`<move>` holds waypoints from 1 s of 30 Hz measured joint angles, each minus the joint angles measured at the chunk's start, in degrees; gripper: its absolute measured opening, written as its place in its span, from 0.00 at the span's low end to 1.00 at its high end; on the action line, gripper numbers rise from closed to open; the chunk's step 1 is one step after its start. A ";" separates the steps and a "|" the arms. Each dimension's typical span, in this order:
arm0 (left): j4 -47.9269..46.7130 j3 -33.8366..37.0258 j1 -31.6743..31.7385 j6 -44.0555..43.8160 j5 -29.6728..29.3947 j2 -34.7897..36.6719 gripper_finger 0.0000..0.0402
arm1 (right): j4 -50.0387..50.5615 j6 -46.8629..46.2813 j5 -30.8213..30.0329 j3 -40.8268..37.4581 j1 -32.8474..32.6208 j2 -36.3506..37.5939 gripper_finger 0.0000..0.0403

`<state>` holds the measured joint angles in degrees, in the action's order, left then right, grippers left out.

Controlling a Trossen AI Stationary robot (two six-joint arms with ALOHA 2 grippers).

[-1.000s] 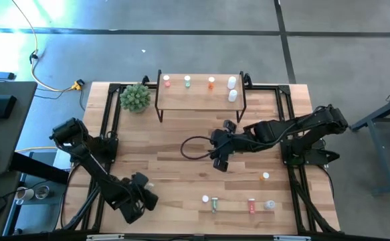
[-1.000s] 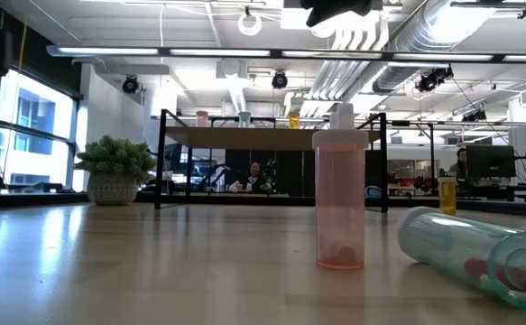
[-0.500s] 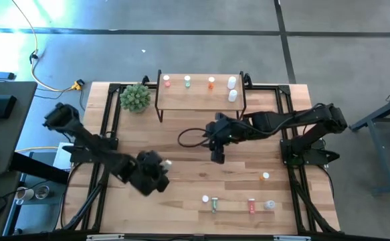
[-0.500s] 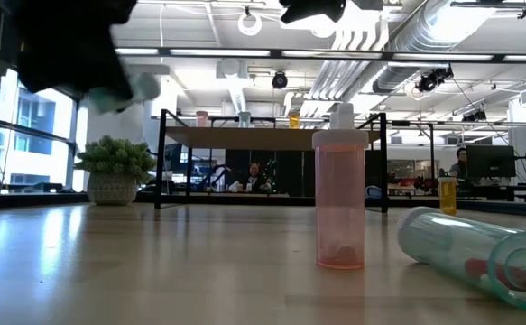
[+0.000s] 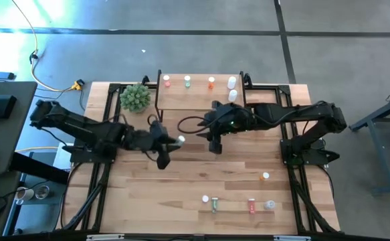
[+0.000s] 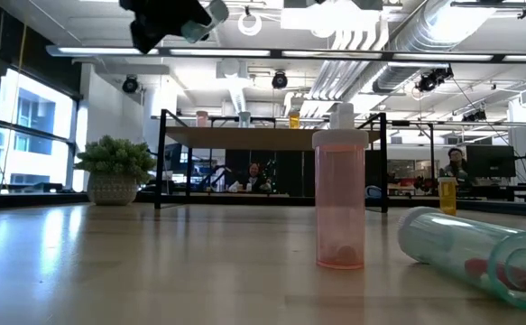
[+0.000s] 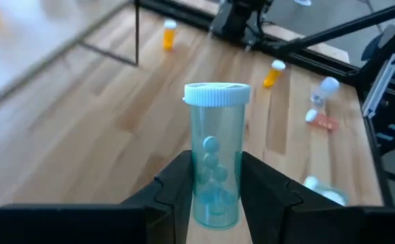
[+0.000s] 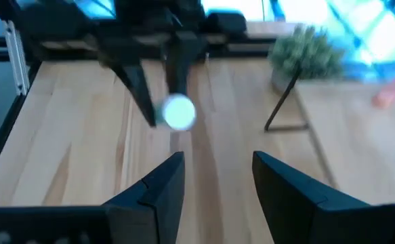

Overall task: Pick and place medicine bottles onto shelf by color
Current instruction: Put the left blue pill bottle on the shelf aligned with the other blue pill bottle

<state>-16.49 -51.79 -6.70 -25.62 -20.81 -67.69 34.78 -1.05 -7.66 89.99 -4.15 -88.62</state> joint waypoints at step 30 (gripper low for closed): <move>21.56 -0.02 28.39 34.00 22.04 0.54 0.24 | -10.35 14.87 17.89 4.94 17.66 -0.37 0.41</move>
<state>5.07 -51.81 21.69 8.38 1.23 -67.16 24.43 13.82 10.22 94.94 13.51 -88.99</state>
